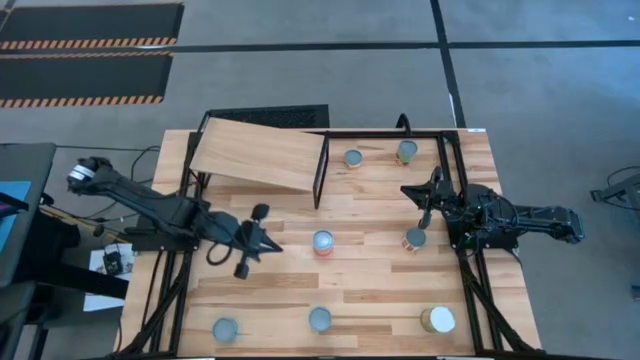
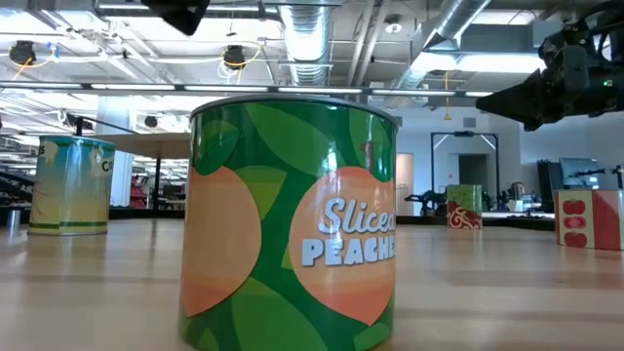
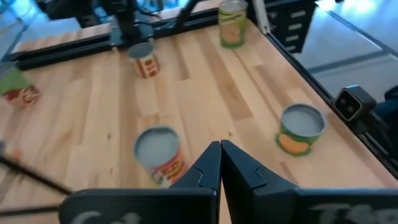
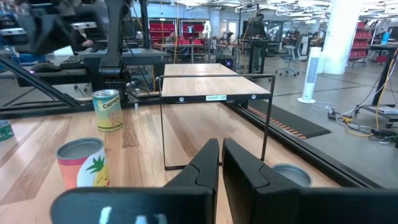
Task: Pick and place cans onto a shelf
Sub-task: Put the canned mixed fruit on the shelf
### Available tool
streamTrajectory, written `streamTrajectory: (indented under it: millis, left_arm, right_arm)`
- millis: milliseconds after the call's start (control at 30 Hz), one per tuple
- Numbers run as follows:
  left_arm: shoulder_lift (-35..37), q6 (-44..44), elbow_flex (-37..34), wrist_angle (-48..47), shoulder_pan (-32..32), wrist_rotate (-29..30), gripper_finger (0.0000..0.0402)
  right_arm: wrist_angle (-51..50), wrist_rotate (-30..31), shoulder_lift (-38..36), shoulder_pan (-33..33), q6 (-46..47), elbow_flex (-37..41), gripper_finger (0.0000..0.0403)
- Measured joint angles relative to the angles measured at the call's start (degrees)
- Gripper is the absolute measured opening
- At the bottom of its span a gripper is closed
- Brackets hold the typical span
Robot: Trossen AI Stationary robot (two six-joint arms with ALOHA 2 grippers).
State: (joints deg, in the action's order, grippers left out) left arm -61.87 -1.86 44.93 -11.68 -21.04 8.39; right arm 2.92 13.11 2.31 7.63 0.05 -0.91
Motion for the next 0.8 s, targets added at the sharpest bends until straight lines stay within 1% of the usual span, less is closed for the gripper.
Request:
streamTrajectory:
  millis: [133, 267, 433, 533, 700, 800]
  left_arm:
    - [-5.70, -0.39, 3.89, -0.60, -0.85, 0.36, 0.0000]
    - [-10.62, 0.83, 6.71, -1.50, -0.76, 3.35, 0.0000]
    - [-16.31, -0.03, 9.30, -2.14, 0.02, 5.99, 0.0003]
    - [-19.40, 0.21, 10.49, -2.14, 0.92, 6.23, 0.0019]
    - [-23.78, -0.18, 13.16, -2.06, 1.81, 6.55, 0.0061]
    - [-25.67, -1.76, 14.26, -1.40, 1.88, 8.31, 0.0086]
  right_arm:
    - [0.02, -0.01, 0.00, 0.00, -0.02, 0.00, 0.0047]
    - [0.02, 0.00, -0.01, -0.02, 0.00, 0.01, 0.0047]
    - [0.02, -0.01, 0.00, 0.01, 0.01, 0.00, 0.0047]
    - [0.02, -0.01, 0.00, -0.02, 0.01, 0.00, 0.0047]
    - [0.02, 0.01, -0.02, 0.01, 0.01, 0.00, 0.0047]
    - [0.02, 0.01, 0.00, -0.02, -0.02, 0.00, 0.0047]
